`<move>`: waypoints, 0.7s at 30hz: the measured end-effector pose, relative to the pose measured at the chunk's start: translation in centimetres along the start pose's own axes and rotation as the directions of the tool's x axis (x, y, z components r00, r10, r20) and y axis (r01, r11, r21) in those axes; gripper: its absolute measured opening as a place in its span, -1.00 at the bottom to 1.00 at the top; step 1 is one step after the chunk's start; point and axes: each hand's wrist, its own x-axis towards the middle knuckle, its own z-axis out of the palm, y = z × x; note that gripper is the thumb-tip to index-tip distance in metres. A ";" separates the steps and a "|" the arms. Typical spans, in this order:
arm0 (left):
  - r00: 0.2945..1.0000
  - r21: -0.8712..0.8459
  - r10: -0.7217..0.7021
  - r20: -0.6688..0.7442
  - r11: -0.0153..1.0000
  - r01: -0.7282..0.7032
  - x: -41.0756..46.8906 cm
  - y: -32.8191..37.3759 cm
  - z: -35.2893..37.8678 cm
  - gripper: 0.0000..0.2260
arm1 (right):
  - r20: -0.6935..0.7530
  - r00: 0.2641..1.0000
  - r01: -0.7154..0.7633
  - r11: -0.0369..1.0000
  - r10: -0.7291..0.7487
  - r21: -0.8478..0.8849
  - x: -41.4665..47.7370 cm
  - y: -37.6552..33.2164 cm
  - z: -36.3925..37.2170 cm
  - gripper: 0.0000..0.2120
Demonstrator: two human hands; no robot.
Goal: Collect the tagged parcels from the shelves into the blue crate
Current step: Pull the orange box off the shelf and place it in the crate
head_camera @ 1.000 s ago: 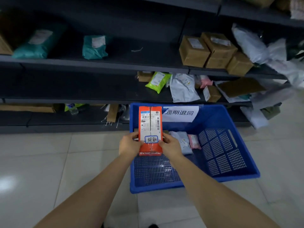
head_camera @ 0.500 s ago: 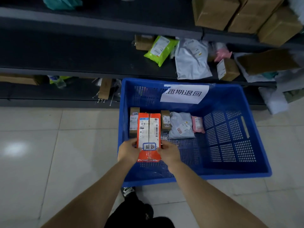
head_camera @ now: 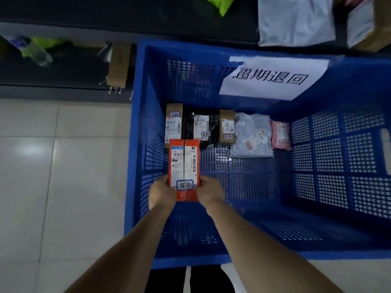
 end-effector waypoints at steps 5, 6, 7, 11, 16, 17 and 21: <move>0.993 0.059 -0.104 -0.046 0.993 0.107 5.4 -4.6 5.3 -0.74 | 0.072 0.997 -0.026 0.991 0.036 -0.132 6.9 4.8 3.7 -0.87; 0.987 0.067 -0.145 -0.068 0.986 0.150 6.5 -5.6 6.3 -0.75 | 0.086 0.995 -0.032 0.990 0.044 -0.137 8.1 5.7 4.5 -0.86; 0.981 0.064 -0.178 -0.082 0.981 0.184 7.4 -6.5 7.4 -0.76 | 0.102 0.994 -0.034 0.989 0.049 -0.142 9.4 6.5 5.3 -0.83; 0.965 0.040 -0.237 -0.110 0.969 0.242 10.7 -9.9 11.1 -0.80 | 0.196 0.977 -0.050 0.986 0.081 -0.158 14.0 9.4 8.5 -0.83; 0.957 0.167 -0.269 -0.107 0.944 0.284 14.9 -13.7 13.8 -0.74 | 0.353 0.927 -0.070 0.983 0.128 -0.172 18.6 12.0 11.9 -0.85; 0.951 0.176 -0.291 -0.107 0.936 0.306 15.6 -14.2 14.1 -0.73 | 0.375 0.918 -0.061 0.982 0.127 -0.181 19.3 12.4 12.4 -0.82; 0.926 0.146 -0.367 -0.087 0.915 0.376 17.5 -16.0 15.2 -0.72 | 0.420 0.898 -0.064 0.983 0.131 -0.169 21.3 13.8 14.8 -0.76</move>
